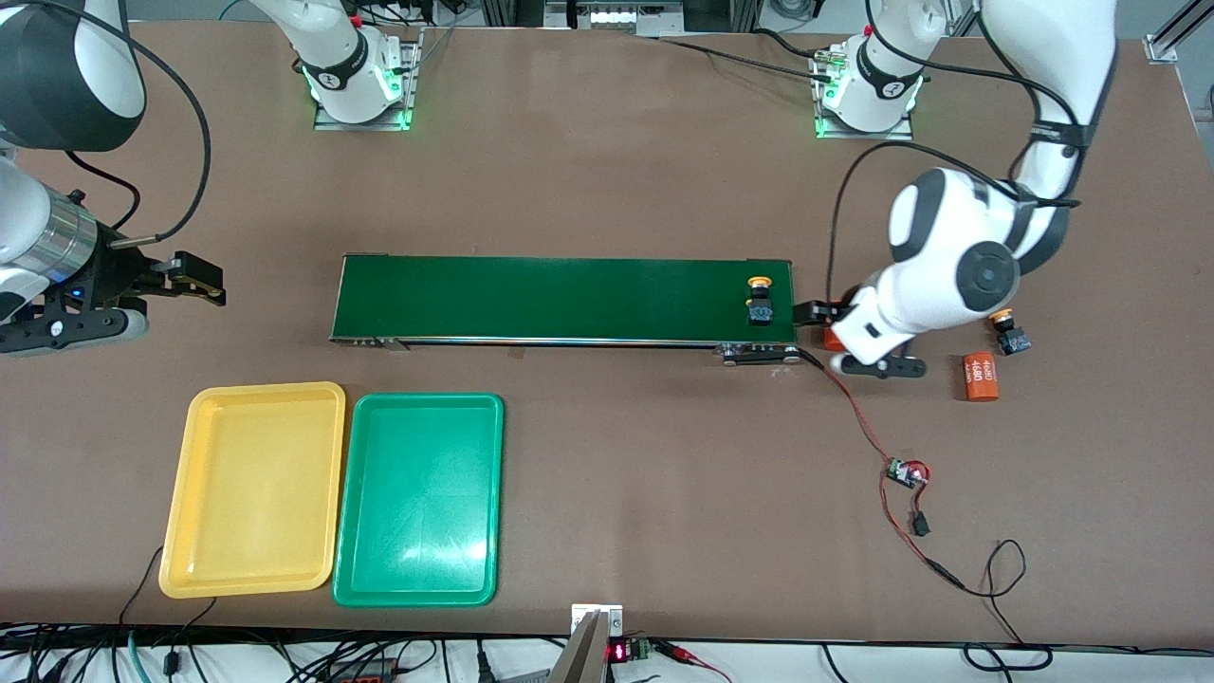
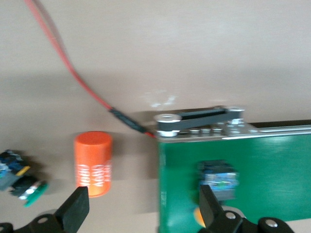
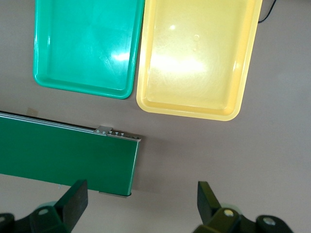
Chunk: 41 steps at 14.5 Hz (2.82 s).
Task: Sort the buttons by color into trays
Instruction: 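Place the orange-capped button on the belt with the left gripper, then grasp the orange cylinder with the left gripper while the right gripper nears the belt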
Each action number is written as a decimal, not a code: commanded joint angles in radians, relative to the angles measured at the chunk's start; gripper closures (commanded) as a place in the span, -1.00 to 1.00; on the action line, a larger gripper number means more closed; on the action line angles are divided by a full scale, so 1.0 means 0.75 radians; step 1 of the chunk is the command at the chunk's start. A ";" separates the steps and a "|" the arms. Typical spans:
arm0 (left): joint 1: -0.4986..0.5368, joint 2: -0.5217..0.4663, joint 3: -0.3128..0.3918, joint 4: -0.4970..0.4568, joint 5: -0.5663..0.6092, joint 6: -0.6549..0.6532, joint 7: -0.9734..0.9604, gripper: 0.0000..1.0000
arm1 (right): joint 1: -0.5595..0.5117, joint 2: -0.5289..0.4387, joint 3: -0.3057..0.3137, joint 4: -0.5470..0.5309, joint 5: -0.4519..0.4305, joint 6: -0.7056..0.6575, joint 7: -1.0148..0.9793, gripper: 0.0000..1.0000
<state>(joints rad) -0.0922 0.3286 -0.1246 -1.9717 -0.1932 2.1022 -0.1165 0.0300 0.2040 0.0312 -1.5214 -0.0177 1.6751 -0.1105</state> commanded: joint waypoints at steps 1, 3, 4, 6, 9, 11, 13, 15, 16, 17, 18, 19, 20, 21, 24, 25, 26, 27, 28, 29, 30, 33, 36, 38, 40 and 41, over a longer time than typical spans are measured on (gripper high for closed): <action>0.014 0.018 -0.004 -0.060 0.055 0.023 0.035 -1.00 | 0.009 -0.008 0.009 -0.027 0.022 -0.014 0.029 -1.00; 0.033 0.038 -0.008 -0.083 0.161 0.060 0.037 -1.00 | 0.001 -0.047 0.005 -0.110 0.162 0.010 0.065 -1.00; 0.039 0.047 -0.006 -0.091 0.172 0.095 0.037 -1.00 | 0.001 -0.069 0.005 -0.149 0.169 0.035 0.068 -1.00; 0.039 0.097 -0.006 -0.091 0.174 0.162 0.089 -1.00 | 0.011 -0.118 0.005 -0.223 0.167 0.053 0.068 -1.00; 0.076 0.139 -0.006 -0.114 0.176 0.255 0.176 -1.00 | 0.015 -0.239 0.009 -0.429 0.167 0.169 0.068 -1.00; 0.094 0.151 -0.006 -0.122 0.176 0.263 0.223 -1.00 | 0.048 -0.349 0.009 -0.615 0.167 0.280 0.090 -1.00; 0.121 0.155 -0.008 -0.140 0.176 0.287 0.229 -1.00 | 0.121 -0.435 0.012 -0.763 0.159 0.370 0.236 -1.00; 0.121 0.155 -0.010 -0.181 0.174 0.336 0.225 -1.00 | 0.203 -0.464 0.012 -0.826 0.155 0.407 0.362 -1.00; 0.121 0.155 -0.016 -0.212 0.174 0.375 0.219 -0.96 | 0.226 -0.464 0.014 -0.829 0.144 0.409 0.399 -1.00; 0.121 0.155 -0.018 -0.240 0.174 0.400 0.213 -0.87 | 0.248 -0.464 0.014 -0.829 0.122 0.409 0.437 -1.00; 0.121 0.155 -0.020 -0.245 0.174 0.402 0.211 -0.74 | 0.273 -0.464 0.014 -0.833 0.102 0.413 0.480 -1.00; 0.121 0.151 -0.022 -0.259 0.174 0.402 0.204 -0.51 | 0.297 -0.462 0.014 -0.841 0.089 0.415 0.515 -1.00; 0.121 0.147 -0.024 -0.263 0.170 0.398 0.194 -0.14 | 0.328 -0.462 0.014 -0.857 0.071 0.439 0.558 -1.00; 0.121 0.137 -0.024 -0.263 0.170 0.388 0.168 0.21 | 0.359 -0.464 0.014 -0.882 0.069 0.474 0.607 -1.00; 0.121 0.063 -0.077 -0.243 0.172 0.304 0.090 0.97 | 0.461 -0.446 0.014 -0.915 0.065 0.576 0.734 -1.00; 0.121 0.035 -0.093 -0.243 0.174 0.294 0.104 1.00 | 0.487 -0.432 0.014 -0.917 0.061 0.603 0.765 -1.00; 0.121 0.012 -0.112 -0.243 0.176 0.286 0.110 1.00 | 0.506 -0.425 0.014 -0.919 0.042 0.620 0.783 -1.00; 0.121 -0.008 -0.138 -0.241 0.178 0.265 0.139 1.00 | 0.528 -0.409 0.014 -0.919 0.030 0.630 0.800 -1.00; 0.121 -0.029 -0.161 -0.237 0.178 0.253 0.181 1.00 | 0.545 -0.399 0.014 -0.919 0.024 0.644 0.818 -1.00; 0.121 -0.047 -0.167 -0.218 0.178 0.228 0.251 1.00 | 0.569 -0.385 0.014 -0.919 0.024 0.656 0.832 -1.00; 0.121 -0.052 -0.181 -0.206 0.180 0.184 0.351 0.99 | 0.588 -0.368 0.014 -0.917 0.024 0.657 0.839 -1.00; 0.121 -0.088 -0.269 -0.194 0.180 0.083 0.578 0.99 | 0.625 -0.344 0.014 -0.919 0.005 0.657 0.839 -1.00; 0.115 -0.086 -0.380 -0.194 0.202 0.050 0.611 0.98 | 0.625 -0.344 0.014 -0.919 0.001 0.655 0.839 -1.00; 0.105 -0.068 -0.427 -0.189 0.393 0.060 0.672 0.98 | 0.625 -0.344 0.014 -0.917 0.001 0.654 0.839 -1.00; 0.105 -0.052 -0.474 -0.177 0.562 0.062 0.726 0.94 | 0.627 -0.344 0.014 -0.917 -0.001 0.654 0.847 -1.00; 0.105 -0.039 -0.484 -0.175 0.603 0.062 0.760 0.94 | 0.627 -0.344 0.014 -0.917 -0.003 0.654 0.857 -1.00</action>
<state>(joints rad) -0.0192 0.2831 -0.4669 -2.1195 0.1774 2.1602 0.3823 0.4867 -0.0455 0.0497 -2.2043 -0.0036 2.1571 0.5031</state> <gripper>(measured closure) 0.498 0.000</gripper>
